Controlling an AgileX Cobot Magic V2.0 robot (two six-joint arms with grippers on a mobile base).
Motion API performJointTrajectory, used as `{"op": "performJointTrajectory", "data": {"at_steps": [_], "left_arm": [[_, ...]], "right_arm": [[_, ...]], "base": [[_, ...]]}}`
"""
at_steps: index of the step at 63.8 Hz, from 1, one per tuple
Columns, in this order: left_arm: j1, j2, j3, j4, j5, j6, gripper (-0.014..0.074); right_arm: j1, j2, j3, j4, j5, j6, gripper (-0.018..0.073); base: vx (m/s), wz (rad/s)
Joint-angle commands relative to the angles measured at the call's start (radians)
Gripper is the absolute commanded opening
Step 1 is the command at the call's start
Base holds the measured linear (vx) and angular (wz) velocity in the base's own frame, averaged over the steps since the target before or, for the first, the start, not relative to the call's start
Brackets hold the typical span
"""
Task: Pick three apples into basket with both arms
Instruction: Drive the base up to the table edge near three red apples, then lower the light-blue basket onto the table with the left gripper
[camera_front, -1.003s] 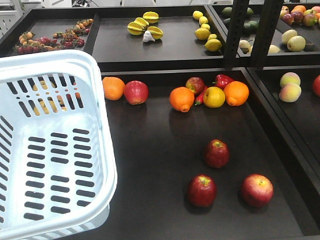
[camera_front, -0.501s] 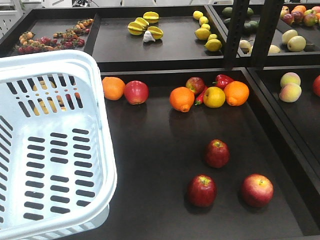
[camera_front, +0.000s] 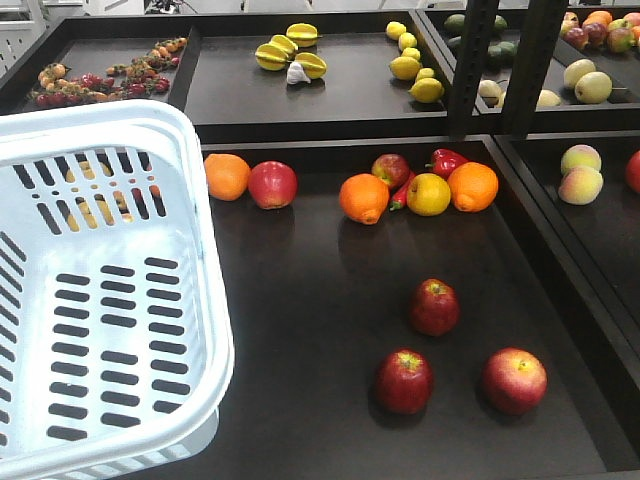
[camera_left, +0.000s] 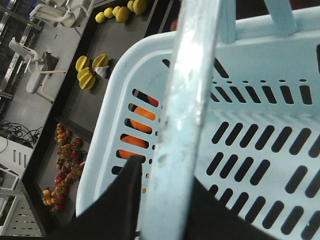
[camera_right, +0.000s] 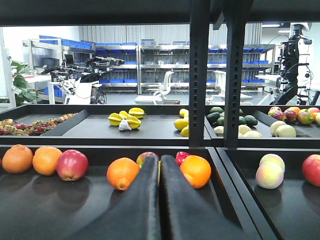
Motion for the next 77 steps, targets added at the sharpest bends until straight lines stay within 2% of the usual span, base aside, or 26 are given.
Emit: {"op": "performJointTrajectory", "data": {"at_steps": [1,20,37,46,53,63,77], "left_arm": [[0.0,-0.005,-0.032,-0.015,-0.097,-0.015,-0.0006],[0.0,-0.002,-0.032,-0.015,-0.099,-0.015,-0.0006],[0.0,0.094,-0.031,-0.017,-0.137,-0.014,-0.0006],[0.0,0.182,-0.031,-0.089,-0.219,0.003,-0.0006],[0.0,0.255,-0.031,-0.171,-0.269,0.11,-0.0006],[0.0,0.365,-0.031,-0.329,-0.302,0.3,-0.0006],[0.0,0.506,-0.031,-0.494,-0.357,0.482,-0.0006]], "right_arm": [[-0.001,-0.01,0.015,-0.005,-0.069,-0.006,-0.0009],[-0.001,-0.01,0.015,-0.005,-0.069,-0.006,-0.0009],[-0.001,-0.01,0.015,-0.005,-0.069,-0.006,-0.0009],[-0.001,-0.01,0.015,-0.005,-0.069,-0.006,-0.0009],[-0.001,-0.01,0.015,-0.005,-0.069,-0.006,-0.0009],[-0.001,-0.01,0.015,-0.005,-0.069,-0.006,-0.0009],[-0.001,-0.01,0.015,-0.005,-0.069,-0.006,-0.0009]], "base": [[0.0,0.0],[0.0,0.0],[0.0,0.0],[0.0,0.0],[0.0,0.0],[0.0,0.0],[0.0,0.0]]}}
